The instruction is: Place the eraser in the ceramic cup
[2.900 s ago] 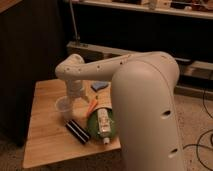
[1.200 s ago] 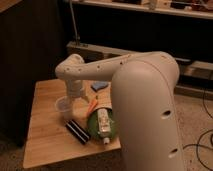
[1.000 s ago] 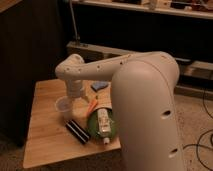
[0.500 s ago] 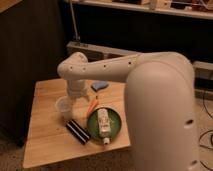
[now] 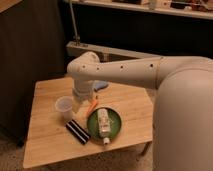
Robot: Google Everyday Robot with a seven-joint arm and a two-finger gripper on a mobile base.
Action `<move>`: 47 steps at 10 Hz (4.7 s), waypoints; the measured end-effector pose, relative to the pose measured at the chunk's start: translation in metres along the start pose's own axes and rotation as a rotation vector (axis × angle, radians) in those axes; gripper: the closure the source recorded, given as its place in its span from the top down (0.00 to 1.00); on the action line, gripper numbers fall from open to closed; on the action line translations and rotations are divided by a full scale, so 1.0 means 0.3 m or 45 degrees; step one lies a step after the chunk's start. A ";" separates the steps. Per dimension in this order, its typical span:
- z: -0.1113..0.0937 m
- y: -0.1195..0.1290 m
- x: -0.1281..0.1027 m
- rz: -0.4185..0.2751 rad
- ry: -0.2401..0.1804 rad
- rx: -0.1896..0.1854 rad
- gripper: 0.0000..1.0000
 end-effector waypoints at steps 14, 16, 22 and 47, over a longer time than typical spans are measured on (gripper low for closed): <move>0.335 0.072 -0.056 -0.120 0.031 0.057 0.63; 0.351 0.117 -0.039 -0.135 0.061 0.028 0.63; 0.389 0.166 0.003 -0.148 0.085 0.014 0.63; 0.568 0.120 -0.028 -0.136 0.177 -0.045 0.23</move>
